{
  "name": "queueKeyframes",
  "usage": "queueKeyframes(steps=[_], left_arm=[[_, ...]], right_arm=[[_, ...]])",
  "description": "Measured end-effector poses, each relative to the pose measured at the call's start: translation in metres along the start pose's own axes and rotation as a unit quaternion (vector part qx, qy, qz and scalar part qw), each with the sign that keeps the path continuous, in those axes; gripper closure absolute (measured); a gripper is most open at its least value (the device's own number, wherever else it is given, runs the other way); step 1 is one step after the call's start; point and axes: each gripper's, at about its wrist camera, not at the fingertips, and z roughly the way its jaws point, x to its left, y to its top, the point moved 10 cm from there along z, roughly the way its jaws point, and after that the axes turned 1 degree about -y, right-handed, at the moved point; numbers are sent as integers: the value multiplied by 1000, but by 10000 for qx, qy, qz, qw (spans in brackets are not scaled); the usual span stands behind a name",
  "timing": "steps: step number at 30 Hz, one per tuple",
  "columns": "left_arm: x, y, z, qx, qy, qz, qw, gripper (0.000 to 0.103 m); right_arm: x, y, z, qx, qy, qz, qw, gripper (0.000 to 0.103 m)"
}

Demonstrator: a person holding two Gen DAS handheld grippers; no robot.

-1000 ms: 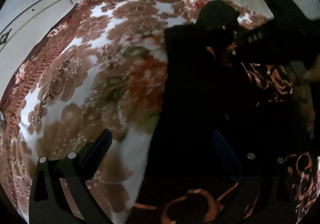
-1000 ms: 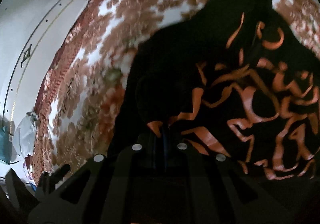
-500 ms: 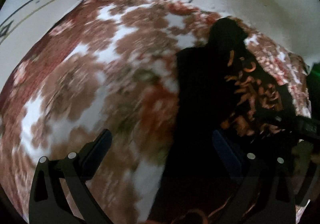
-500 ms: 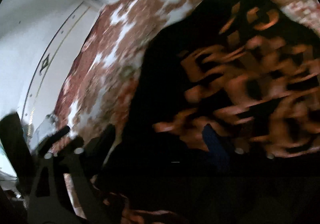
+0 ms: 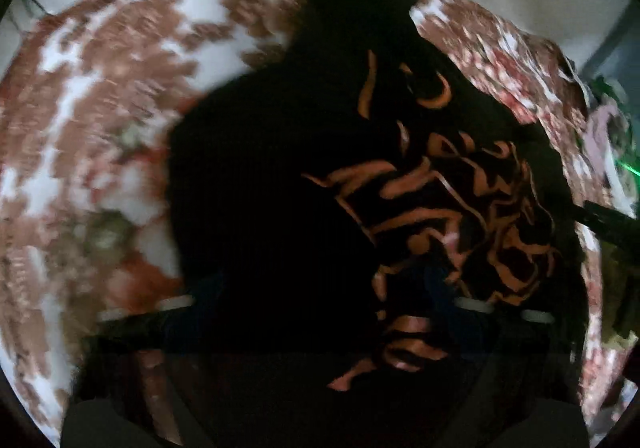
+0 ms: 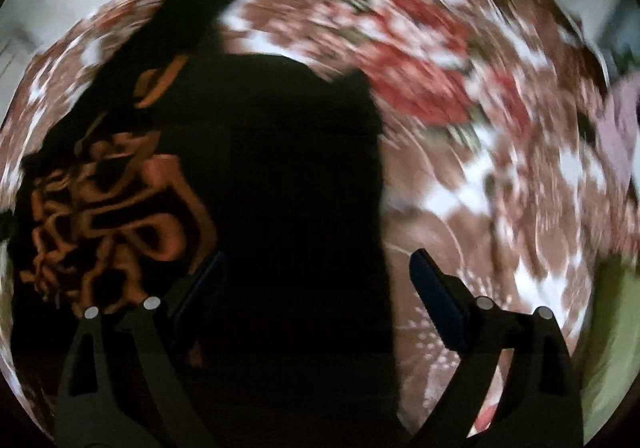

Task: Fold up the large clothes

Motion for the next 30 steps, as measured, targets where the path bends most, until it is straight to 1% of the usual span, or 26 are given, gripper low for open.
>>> queueKeyframes(steps=[1,2,3,4,5,7,9,11,13,15,18,19,21,23,25,27,28,29,30], left_arm=[[0,-2,4,102,106,47,9999,55],[0,-3,7,141,149,107,9997,66],[0,-5,9,188,201,167,9995,74],[2,-7,9,196,225,149,9994,85],[2,-7,7,170,185,103,9996,87],[2,-6,3,136,137,93,9998,88],[7,0,-6,-6,221,62,9997,89],[12,4,-15,-46,264,-53,9996,90],[19,10,-31,-115,282,-96,9995,90],[26,16,-49,-283,313,-104,9991,90],[39,20,-63,-365,495,-65,9981,90],[45,18,-59,-307,519,-88,9981,90],[56,7,-39,-36,440,-271,9987,90],[63,-8,-14,149,616,-208,9978,90],[68,-16,-3,163,717,-257,9970,89],[71,-17,-1,47,828,-268,9962,83],[73,-16,-3,-26,989,-241,9948,69],[76,-16,-5,-80,1118,-222,9935,41],[83,-15,-10,-190,1360,-218,9903,26]], right_arm=[[-5,-4,4,74,36,61,9999,12],[-9,-7,8,139,90,112,9998,12],[-10,-10,11,181,137,137,9996,12],[-11,-13,13,214,164,130,9996,12],[-11,-14,14,218,165,111,9996,12],[-11,-12,15,196,174,79,9996,12],[-12,-9,15,159,148,48,9998,12],[-11,-3,13,113,136,39,9998,12],[-9,3,9,50,171,64,9998,12],[-5,8,6,0,156,47,9999,12],[-1,9,12,68,97,-12,9999,12],[0,7,18,133,90,-20,9999,12],[0,4,28,203,61,10,9998,12],[-2,2,35,215,-52,-32,9997,7],[-3,1,40,214,-100,-77,9997,5],[-4,-1,44,215,-94,-138,9996,5],[-5,-2,44,207,-76,-120,9997,5],[-5,-2,42,196,-58,-85,9998,5],[-6,-2,39,193,-16,-13,9998,5]])
